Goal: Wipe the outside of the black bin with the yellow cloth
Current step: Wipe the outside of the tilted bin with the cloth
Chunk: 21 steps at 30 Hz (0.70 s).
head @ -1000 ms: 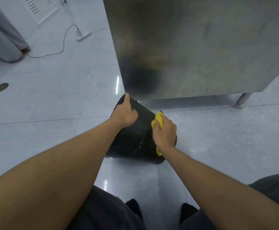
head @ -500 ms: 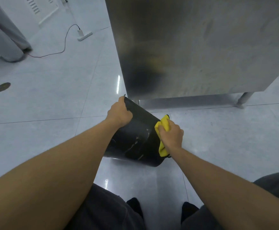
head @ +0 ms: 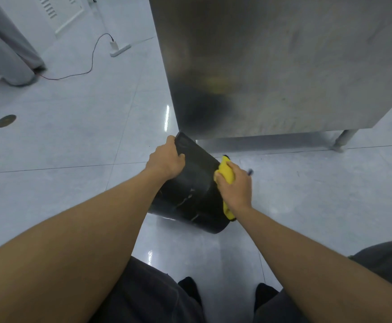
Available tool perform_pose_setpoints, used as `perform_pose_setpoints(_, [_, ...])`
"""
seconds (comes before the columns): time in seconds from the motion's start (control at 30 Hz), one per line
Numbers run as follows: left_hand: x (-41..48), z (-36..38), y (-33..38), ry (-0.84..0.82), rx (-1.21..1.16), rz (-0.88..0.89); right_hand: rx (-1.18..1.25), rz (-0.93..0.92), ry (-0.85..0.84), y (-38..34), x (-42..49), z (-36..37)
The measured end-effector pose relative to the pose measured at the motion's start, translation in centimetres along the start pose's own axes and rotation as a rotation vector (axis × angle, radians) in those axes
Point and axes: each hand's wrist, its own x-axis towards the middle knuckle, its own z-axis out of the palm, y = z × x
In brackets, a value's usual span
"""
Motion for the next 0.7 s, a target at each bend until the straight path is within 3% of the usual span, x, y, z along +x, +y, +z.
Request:
perform_pose_setpoints(0.1, [0.0, 0.1, 0.0, -0.017, 0.0, 0.01, -0.012, 0.134, 0.003, 1.2, 0.2, -0.9])
perform_pose_setpoints(0.17, [0.0, 0.1, 0.3, -0.026, -0.023, 0.012, 0.023, 0.103, -0.001, 0.3, -0.2, -0.6])
perform_pose_setpoints(0.37, [0.1, 0.2, 0.7, -0.023, -0.107, 0.031, 0.102, -0.346, -0.146, -4.9, -1.3, 1.7])
perform_pose_setpoints(0.47, [0.1, -0.1, 0.6, -0.014, -0.186, -0.028, 0.088, -0.413, -0.177, -4.6, -1.3, 1.6])
perform_pose_setpoints(0.53, [0.3, -0.2, 0.3, -0.012, -0.178, -0.025, -0.079, -0.364, -0.117, -2.7, -1.0, 1.1])
perform_pose_setpoints(0.6, [0.2, -0.1, 0.3, -0.027, -0.153, -0.009, -0.279, -0.186, -0.069, -0.5, -0.8, 0.2])
perform_pose_setpoints(0.7, [0.0, 0.0, 0.3, -0.032, -0.066, 0.006, -0.294, 0.082, -0.089, 0.8, -0.8, -0.4])
